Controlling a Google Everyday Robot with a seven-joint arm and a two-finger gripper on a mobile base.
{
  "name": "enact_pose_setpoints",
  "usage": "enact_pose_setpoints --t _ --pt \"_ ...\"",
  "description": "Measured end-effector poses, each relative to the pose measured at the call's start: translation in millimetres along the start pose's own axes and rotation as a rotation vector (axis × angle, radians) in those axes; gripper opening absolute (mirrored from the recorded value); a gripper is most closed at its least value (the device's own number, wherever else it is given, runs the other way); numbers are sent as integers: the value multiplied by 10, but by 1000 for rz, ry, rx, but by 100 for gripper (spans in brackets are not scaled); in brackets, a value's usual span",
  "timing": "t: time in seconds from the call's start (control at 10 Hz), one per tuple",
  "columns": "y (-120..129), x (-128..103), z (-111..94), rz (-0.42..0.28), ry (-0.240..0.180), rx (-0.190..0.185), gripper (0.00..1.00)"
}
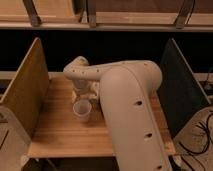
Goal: Place the white sponge in the ceramic cup
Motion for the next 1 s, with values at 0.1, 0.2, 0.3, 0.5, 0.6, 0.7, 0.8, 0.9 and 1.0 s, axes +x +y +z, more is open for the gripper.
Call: enact_pose_setpoints --t 0.1,0.2,0.3,0.5,0.6,0.7,0.8,0.9,1.0 --pt "-3 2 1 0 1 0 80" --pt "-3 3 2 0 1 0 80" --pt "-4 5 3 -1 2 2 80" --pt "183 15 61 -62 22 2 80" --pt "407 12 100 -112 32 -14 80" --pt "592 22 142 -159 48 -22 80" --pt "690 17 170 -191 58 -25 80" --pt "761 19 211 -216 71 -29 80" --pt "821 9 247 -231 83 -33 80"
